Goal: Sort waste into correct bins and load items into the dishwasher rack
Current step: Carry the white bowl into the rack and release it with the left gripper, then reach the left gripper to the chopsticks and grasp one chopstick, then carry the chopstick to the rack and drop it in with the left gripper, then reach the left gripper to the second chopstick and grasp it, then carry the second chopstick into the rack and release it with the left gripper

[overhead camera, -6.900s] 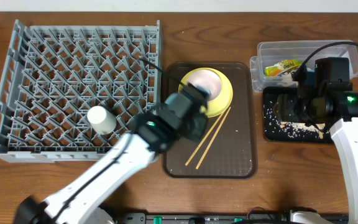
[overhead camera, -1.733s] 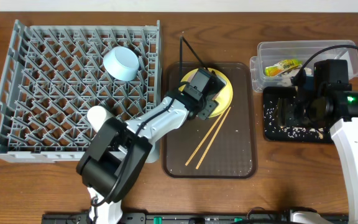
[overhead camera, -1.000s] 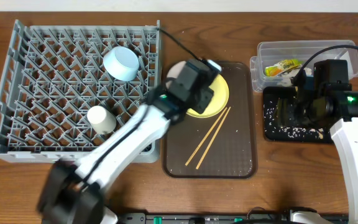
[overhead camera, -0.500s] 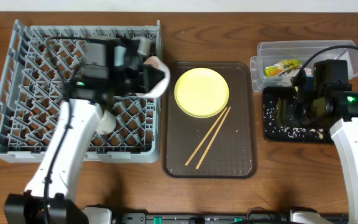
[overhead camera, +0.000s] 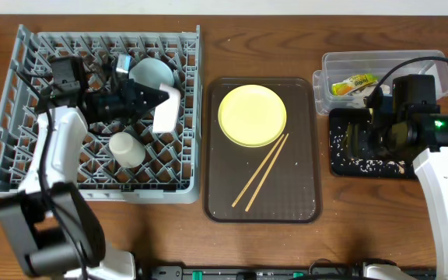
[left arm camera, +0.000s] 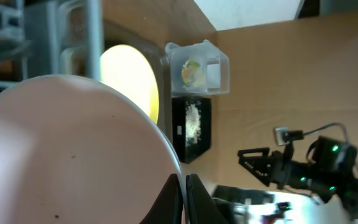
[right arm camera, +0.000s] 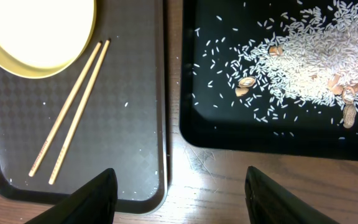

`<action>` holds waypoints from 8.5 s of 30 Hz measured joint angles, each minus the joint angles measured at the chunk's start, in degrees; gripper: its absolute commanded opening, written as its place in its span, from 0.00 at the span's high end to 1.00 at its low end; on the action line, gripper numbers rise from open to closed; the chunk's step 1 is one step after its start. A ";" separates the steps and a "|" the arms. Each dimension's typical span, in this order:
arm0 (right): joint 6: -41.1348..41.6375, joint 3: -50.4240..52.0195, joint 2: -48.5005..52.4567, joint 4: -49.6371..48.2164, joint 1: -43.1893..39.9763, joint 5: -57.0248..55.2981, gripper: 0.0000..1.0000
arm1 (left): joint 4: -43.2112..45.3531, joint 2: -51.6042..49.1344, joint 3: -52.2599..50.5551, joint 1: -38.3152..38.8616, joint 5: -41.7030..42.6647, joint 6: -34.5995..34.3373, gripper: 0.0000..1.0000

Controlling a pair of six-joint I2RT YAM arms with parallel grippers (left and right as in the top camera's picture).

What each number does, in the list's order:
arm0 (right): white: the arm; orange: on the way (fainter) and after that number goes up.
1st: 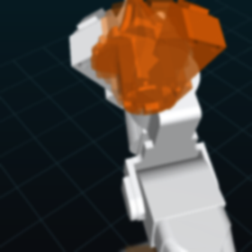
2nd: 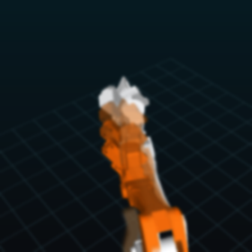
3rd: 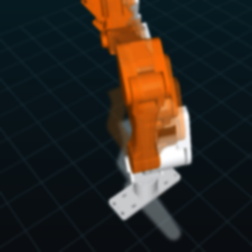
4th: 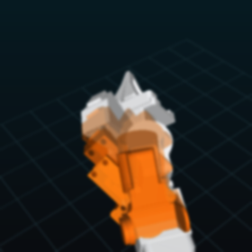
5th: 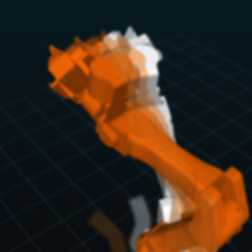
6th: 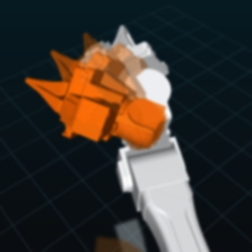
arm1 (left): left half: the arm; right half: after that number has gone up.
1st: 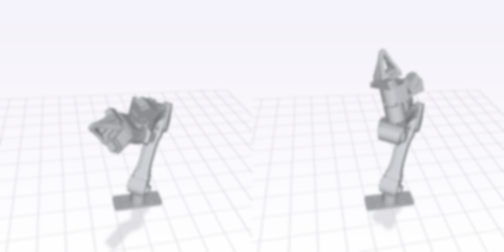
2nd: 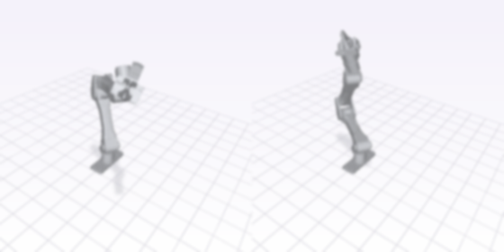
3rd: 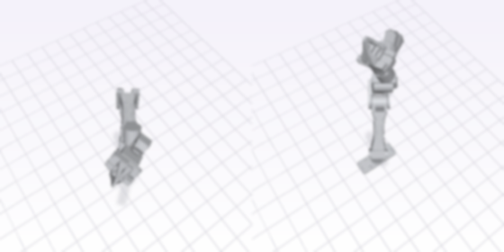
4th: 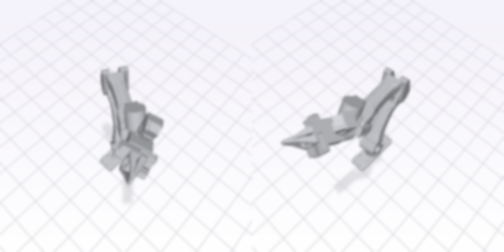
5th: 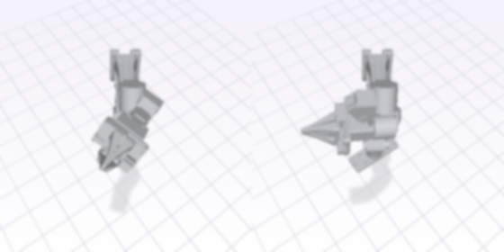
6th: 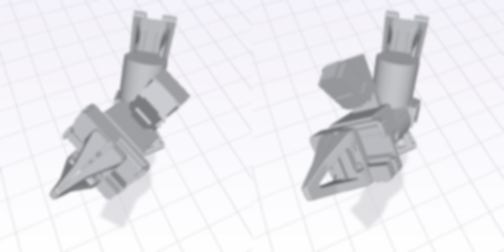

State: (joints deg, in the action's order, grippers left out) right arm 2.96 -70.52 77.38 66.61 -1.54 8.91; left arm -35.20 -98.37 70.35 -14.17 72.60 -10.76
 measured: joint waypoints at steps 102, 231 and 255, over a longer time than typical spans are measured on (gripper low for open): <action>0.00 0.02 0.00 0.42 0.00 0.00 0.33 | -0.85 -12.11 -1.62 57.72 -69.57 1.75 0.92; -0.02 0.02 0.00 1.29 0.00 0.00 0.32 | 4.94 -12.74 -0.98 64.11 -60.54 3.02 0.53; 0.00 0.02 0.00 1.92 0.00 -2.47 0.33 | 7.19 -12.52 -1.07 70.93 -69.18 0.13 0.55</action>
State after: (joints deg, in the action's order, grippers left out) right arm 2.96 -70.50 77.38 68.53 -1.54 6.44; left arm -28.01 -110.89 69.28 56.75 3.42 -10.63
